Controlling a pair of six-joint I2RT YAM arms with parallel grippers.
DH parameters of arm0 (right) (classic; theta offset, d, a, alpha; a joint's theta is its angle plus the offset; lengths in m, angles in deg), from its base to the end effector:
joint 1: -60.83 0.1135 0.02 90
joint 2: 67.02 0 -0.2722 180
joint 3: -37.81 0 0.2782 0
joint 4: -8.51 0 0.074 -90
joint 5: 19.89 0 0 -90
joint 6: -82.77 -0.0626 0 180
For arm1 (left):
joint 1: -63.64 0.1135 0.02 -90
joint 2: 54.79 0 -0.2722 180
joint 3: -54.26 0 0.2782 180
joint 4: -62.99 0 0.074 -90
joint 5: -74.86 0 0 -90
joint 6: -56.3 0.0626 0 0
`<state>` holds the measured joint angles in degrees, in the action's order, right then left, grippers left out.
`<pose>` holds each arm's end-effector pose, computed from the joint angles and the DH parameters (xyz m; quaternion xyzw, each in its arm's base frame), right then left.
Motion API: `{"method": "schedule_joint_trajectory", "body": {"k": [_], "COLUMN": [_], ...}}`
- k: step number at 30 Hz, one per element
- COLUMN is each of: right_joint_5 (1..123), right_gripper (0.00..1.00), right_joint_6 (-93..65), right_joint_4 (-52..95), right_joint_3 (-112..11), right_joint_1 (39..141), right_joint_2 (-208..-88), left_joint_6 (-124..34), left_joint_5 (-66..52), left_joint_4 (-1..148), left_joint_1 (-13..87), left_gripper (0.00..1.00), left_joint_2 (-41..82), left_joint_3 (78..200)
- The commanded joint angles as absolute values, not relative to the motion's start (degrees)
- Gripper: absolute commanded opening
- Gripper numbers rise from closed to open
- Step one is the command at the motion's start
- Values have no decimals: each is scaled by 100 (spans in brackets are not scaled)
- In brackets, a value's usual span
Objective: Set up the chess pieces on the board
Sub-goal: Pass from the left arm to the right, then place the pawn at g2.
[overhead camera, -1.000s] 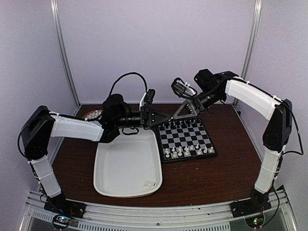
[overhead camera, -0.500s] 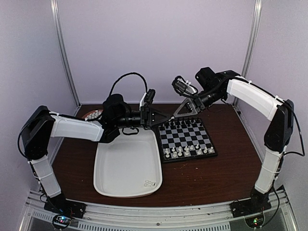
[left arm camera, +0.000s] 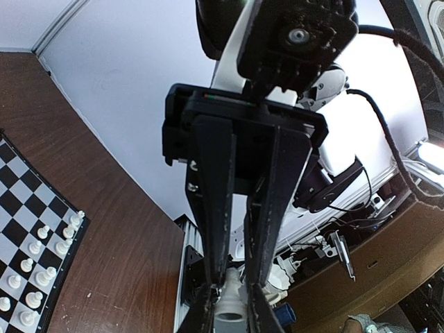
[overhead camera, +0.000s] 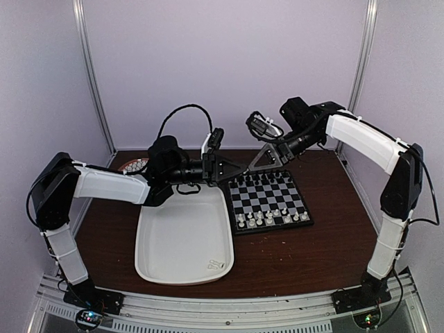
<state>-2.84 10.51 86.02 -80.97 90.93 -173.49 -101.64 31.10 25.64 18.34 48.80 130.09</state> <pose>0.3227 0.2563 0.3500 -0.4351 0.6661 0.5958 0.1092 0.2814 -0.3487 0.2680 0.1775 0.6410 -0.7260 0.1748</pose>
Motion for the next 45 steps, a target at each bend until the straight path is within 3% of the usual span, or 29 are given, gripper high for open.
{"method": "schedule_joint_trajectory", "body": {"k": [1,6,7,13,14,15,16,23,29,45], "right_joint_5": [-271,-191,-113,1225,1702,2126,2629,5737,7194,7170], "right_gripper": [16,5,4,2,2,2,2,2,2,3], "right_joint_6": [1079,996,990,1901,2151,2389,2591,3331,3378,3233], "right_joint_4": [8574,8484,8496,9685,9998,10311,10548,10874,10789,10462], "right_joint_3": [-8064,-8085,-8116,-8770,-8947,-9118,-9228,-8766,-8365,-8354], "right_joint_1": [9142,9141,9141,8890,8819,8770,8739,8732,8728,8750], "right_joint_2": [-17394,-17363,-17370,-17506,-17597,-17667,-17717,-17785,-18070,-19152], "left_joint_6": [-10190,-10171,-10147,-8881,-8555,-8247,-8003,-7225,-7053,-7070], "left_joint_5": [3061,3018,2984,2267,2061,1868,1676,767,602,584], "left_joint_4": [2213,2284,2345,4470,5008,5483,5860,7101,7383,7478], "left_joint_1": [1873,1876,1882,1935,1935,1935,1935,1943,1944,1943], "left_gripper": [7,8,12,49,66,91,97,98,98,97], "left_joint_2": [4980,4987,4976,4295,4127,3979,3855,3432,3378,3323], "left_joint_3": [12965,12926,12915,12743,12756,12791,12815,12844,12858,12832]}}
